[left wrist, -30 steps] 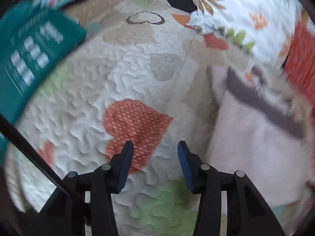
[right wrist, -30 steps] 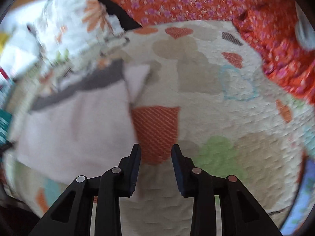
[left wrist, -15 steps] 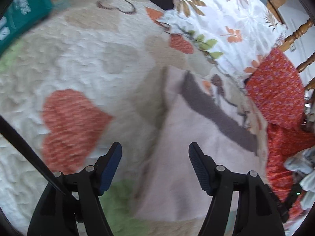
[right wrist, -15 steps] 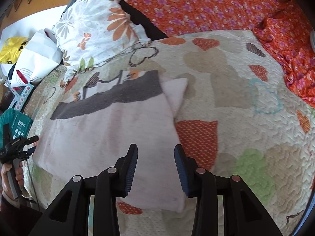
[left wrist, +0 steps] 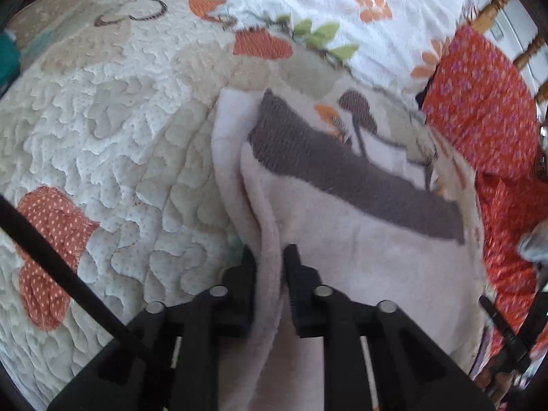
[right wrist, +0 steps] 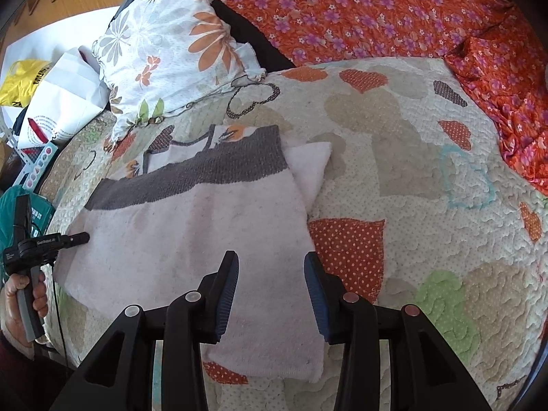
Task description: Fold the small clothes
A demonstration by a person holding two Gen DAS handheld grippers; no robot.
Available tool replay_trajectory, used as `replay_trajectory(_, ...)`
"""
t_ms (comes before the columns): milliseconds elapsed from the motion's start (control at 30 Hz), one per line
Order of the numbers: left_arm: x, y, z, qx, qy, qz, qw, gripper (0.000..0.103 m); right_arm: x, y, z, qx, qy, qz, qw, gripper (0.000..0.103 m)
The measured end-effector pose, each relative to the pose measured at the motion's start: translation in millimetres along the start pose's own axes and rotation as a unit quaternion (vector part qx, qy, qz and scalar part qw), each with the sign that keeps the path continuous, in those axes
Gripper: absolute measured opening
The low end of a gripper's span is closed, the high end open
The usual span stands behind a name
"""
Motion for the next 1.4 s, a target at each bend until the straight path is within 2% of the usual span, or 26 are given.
replay_trajectory(167, 40.9, -23.1, 5.3, 0.021, 0.013, -0.026, 0.9994, 0.011, 13.3, -25.2, 15.3, 0.032, 0.020, 0.011, 0.999, 0.043)
replay_trajectory(233, 76.1, -28.7, 3.9, 0.027, 0.046, -0.022, 0.9983, 0.011, 22.4, -34.2, 20.4, 0.042, 0.031, 0.016, 0.999, 0.043)
replay_trajectory(333, 138.0, -22.6, -3.3, 0.017, 0.088, -0.042, 0.9951, 0.010, 42.1, -47.0, 26.0, 0.053, 0.058, 0.024, 0.997, 0.043)
replay_trajectory(467, 236.5, 11.4, -27.9, -0.012, 0.159, -0.063, 0.9852, 0.008, 70.5, -67.3, 33.0, 0.076, 0.095, 0.031, 0.992, 0.044)
replay_trajectory(567, 282.1, 49.2, -49.4, -0.049, 0.181, -0.073, 0.9796, 0.008, 86.0, -73.5, 36.1, 0.081, 0.109, 0.028, 0.990, 0.044)
replay_trajectory(633, 295.4, 74.1, -60.9, -0.084, 0.180, -0.084, 0.9763, 0.009, 90.5, -74.3, 37.5, 0.078, 0.117, 0.038, 0.989, 0.044)
replay_trajectory(667, 295.9, 76.9, -65.3, -0.092, 0.173, -0.094, 0.9761, 0.010, 91.0, -74.2, 37.7, 0.077, 0.118, 0.046, 0.989, 0.044)
replay_trajectory(733, 292.2, 62.2, -73.2, -0.090, 0.165, -0.133, 0.9730, 0.021, 87.6, -73.4, 37.2, 0.076, 0.117, 0.058, 0.989, 0.044)
replay_trajectory(800, 282.2, 40.0, -78.2, -0.081, 0.173, -0.146, 0.9707, 0.041, 76.6, -67.3, 36.9, 0.069, 0.106, 0.083, 0.988, 0.044)
replay_trajectory(833, 274.4, 27.5, -77.8, -0.067, 0.173, -0.145, 0.9719, 0.045, 71.4, -64.3, 36.3, 0.066, 0.102, 0.095, 0.988, 0.044)
replay_trajectory(900, 248.7, 2.7, -71.6, -0.027, 0.165, -0.124, 0.9781, 0.056, 51.6, -53.1, 34.4, 0.050, 0.090, 0.146, 0.984, 0.044)
replay_trajectory(933, 229.0, -10.7, -65.7, 0.001, 0.156, -0.104, 0.9823, 0.058, 38.2, -45.2, 32.9, 0.037, 0.085, 0.178, 0.980, 0.044)
replay_trajectory(1000, 198.3, -23.9, -55.4, 0.034, 0.135, -0.073, 0.9876, 0.061, 17.1, -32.7, 29.4, 0.017, 0.078, 0.216, 0.973, 0.049)
replay_trajectory(1067, 165.1, -29.3, -45.9, 0.055, 0.102, -0.049, 0.9921, 0.061, -4.8, -19.4, 27.8, 0.001, 0.070, 0.234, 0.970, 0.055)
replay_trajectory(1167, 127.7, -25.0, -37.5, 0.065, 0.053, -0.046, 0.9954, 0.061, -27.5, -1.4, 28.7, -0.012, 0.060, 0.219, 0.974, 0.065)
replay_trajectory(1233, 112.4, -20.7, -36.2, 0.063, 0.037, -0.052, 0.9960, 0.061, -40.3, 11.2, 27.4, -0.020, 0.055, 0.209, 0.976, 0.066)
replay_trajectory(1367, 108.2, -11.1, -37.7, 0.057, 0.047, -0.038, 0.9965, 0.061, -59.0, 37.2, 25.1, -0.028, 0.033, 0.180, 0.983, 0.065)
replay_trajectory(1400, 109.1, -12.5, -37.6, 0.062, 0.055, -0.031, 0.9961, 0.061, -64.0, 42.8, 23.1, -0.035, 0.021, 0.174, 0.984, 0.058)
Point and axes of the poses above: each gripper's, at about its wrist camera, not at the fingertips, and y roughly the way its jaws point, x to its right, z to its top, the point moved 7 cm from there along y, roughly the way its jaws point, and after that the axes turned 12 degrees about -x, right-handed, at the moved point
